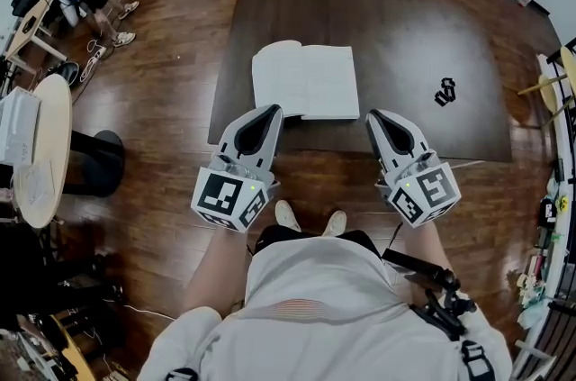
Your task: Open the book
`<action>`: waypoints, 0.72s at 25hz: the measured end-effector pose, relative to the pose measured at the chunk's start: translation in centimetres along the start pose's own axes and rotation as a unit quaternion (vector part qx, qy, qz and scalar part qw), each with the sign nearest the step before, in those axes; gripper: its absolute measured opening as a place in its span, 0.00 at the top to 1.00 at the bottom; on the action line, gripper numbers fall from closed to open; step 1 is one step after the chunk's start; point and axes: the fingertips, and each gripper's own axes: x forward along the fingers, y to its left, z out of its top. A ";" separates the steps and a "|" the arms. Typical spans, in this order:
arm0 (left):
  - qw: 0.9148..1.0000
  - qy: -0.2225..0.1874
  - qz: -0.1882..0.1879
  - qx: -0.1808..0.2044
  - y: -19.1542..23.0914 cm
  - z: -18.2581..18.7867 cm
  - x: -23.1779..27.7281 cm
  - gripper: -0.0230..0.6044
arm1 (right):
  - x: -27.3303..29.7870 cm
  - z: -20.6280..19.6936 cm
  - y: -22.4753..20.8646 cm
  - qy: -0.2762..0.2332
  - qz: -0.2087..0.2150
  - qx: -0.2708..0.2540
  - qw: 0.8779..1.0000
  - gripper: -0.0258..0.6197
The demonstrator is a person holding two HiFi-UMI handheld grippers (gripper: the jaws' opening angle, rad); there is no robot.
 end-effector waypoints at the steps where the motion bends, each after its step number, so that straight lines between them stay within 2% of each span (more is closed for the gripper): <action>1: 1.000 0.001 0.003 0.000 -0.7 0.0 0.2 0.95 | -0.7 0.3 -0.5 -0.004 0.001 0.000 1.000 0.96; 9: 0.999 0.009 0.045 -0.008 -5.3 -0.8 0.3 0.95 | -5.0 0.7 -3.4 -0.020 0.020 0.008 1.000 0.96; 18: 1.000 -0.004 0.030 0.009 -8.6 0.3 1.4 0.95 | -7.3 1.0 -4.2 -0.028 0.023 0.007 0.999 0.96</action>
